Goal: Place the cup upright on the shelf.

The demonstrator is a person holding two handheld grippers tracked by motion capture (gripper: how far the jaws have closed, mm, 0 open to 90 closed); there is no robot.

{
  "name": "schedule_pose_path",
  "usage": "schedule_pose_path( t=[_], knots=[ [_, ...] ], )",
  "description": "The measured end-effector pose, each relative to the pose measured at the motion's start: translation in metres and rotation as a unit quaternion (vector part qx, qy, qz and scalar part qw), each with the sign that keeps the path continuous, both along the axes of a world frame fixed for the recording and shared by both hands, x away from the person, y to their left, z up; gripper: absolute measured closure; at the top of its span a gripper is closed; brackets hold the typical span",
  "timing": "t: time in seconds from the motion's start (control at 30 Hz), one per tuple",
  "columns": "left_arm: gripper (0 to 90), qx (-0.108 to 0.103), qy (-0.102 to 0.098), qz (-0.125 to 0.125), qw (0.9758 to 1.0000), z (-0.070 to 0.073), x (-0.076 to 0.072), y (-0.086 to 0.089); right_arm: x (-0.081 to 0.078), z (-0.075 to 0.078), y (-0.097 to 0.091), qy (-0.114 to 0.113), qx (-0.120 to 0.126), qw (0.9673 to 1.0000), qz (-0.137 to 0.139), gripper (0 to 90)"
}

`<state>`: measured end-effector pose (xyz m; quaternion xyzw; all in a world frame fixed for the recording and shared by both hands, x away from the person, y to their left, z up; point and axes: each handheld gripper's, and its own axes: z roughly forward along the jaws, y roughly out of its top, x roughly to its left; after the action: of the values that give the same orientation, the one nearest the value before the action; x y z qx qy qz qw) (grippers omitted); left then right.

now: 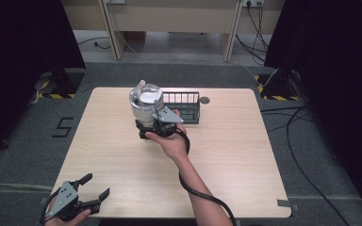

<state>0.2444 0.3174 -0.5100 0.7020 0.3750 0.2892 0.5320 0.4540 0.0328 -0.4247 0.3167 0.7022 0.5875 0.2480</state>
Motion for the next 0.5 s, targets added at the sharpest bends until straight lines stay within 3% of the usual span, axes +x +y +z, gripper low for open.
schedule_pose_path(
  t=[0.5],
  knots=[
    [14.3,0.001,0.000,0.000,1.0000,0.000,0.000,0.000,0.010,0.005,-0.022,-0.001,0.003,0.9996,-0.029,10.3]
  ],
)
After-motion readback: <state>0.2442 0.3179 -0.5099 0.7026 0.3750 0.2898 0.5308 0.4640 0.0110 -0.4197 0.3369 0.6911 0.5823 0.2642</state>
